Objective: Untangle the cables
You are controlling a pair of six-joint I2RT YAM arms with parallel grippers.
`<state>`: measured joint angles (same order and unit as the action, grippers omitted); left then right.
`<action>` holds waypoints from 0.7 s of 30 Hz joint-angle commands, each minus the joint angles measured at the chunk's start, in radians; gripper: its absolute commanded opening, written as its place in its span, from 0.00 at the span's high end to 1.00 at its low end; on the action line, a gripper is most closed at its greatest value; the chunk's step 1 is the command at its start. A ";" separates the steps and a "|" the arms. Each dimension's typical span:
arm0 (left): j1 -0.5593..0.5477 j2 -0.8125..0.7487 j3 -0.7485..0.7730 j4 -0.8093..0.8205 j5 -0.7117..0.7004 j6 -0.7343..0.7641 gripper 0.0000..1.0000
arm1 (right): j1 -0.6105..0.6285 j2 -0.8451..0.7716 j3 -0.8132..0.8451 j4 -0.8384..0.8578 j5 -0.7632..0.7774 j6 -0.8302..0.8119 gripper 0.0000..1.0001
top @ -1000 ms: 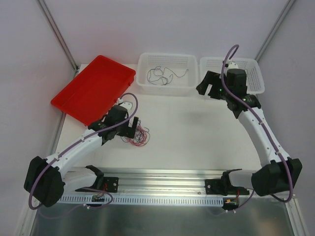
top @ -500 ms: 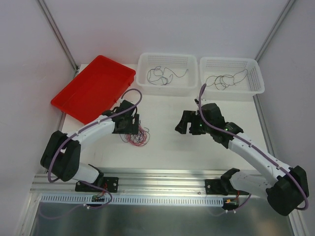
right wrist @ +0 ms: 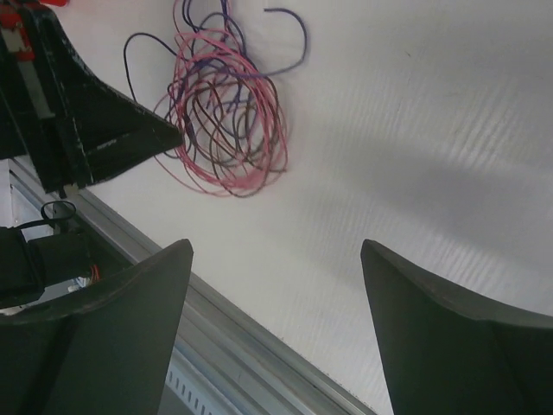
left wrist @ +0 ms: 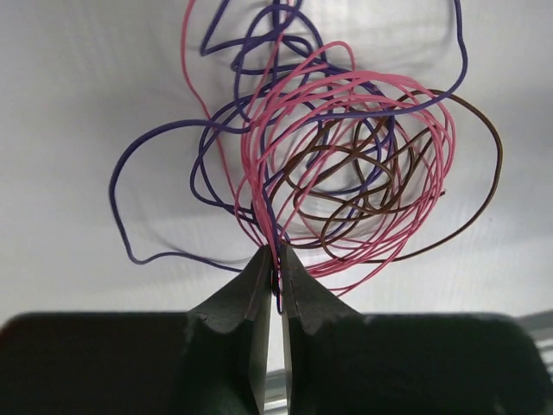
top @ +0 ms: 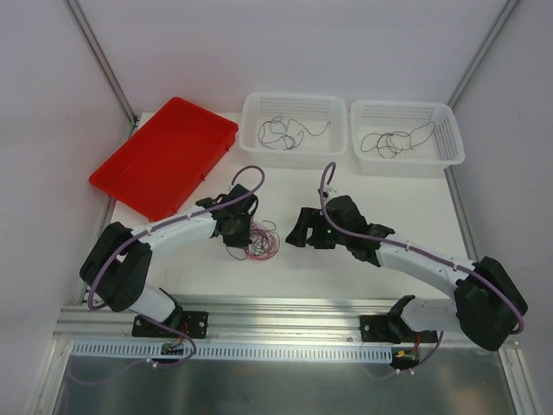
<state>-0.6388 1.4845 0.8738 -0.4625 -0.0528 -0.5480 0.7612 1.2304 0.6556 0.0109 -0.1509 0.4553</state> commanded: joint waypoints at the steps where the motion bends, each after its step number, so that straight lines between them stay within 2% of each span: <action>1: -0.068 -0.021 0.028 0.022 0.085 -0.095 0.93 | 0.007 0.035 -0.005 0.123 -0.012 0.045 0.19; 4: -0.102 -0.026 0.031 0.047 0.114 -0.139 0.93 | 0.009 0.050 -0.010 0.123 0.014 0.042 0.28; 6: -0.108 -0.032 0.031 0.054 0.128 -0.158 0.87 | 0.009 0.064 -0.011 0.118 0.020 0.031 0.32; 8: -0.114 -0.055 0.028 0.059 0.131 -0.167 0.78 | 0.012 0.079 -0.001 0.103 0.017 0.014 0.33; 9: -0.114 -0.067 0.025 0.059 0.130 -0.170 0.67 | 0.015 0.087 0.004 0.084 0.016 0.011 0.33; 11: -0.114 -0.113 0.018 0.058 0.116 -0.170 0.56 | 0.021 0.099 0.013 0.075 0.014 0.005 0.33; 12: -0.114 -0.130 0.013 0.059 0.094 -0.167 0.47 | 0.027 0.110 0.016 0.066 0.016 0.003 0.33; 15: -0.111 -0.202 -0.012 0.058 0.058 -0.142 0.30 | 0.052 0.142 0.052 0.025 0.031 -0.012 0.28; 18: -0.076 -0.268 -0.048 0.058 0.021 -0.101 0.22 | 0.079 0.175 0.096 -0.006 0.045 -0.038 0.22; 21: 0.002 -0.329 -0.097 0.058 0.031 -0.069 0.23 | 0.102 0.213 0.124 -0.006 0.056 -0.047 0.20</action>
<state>-0.6994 1.1988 0.8219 -0.4011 0.0120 -0.6640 0.8440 1.4235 0.7166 0.0120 -0.1196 0.4393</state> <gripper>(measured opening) 0.776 0.789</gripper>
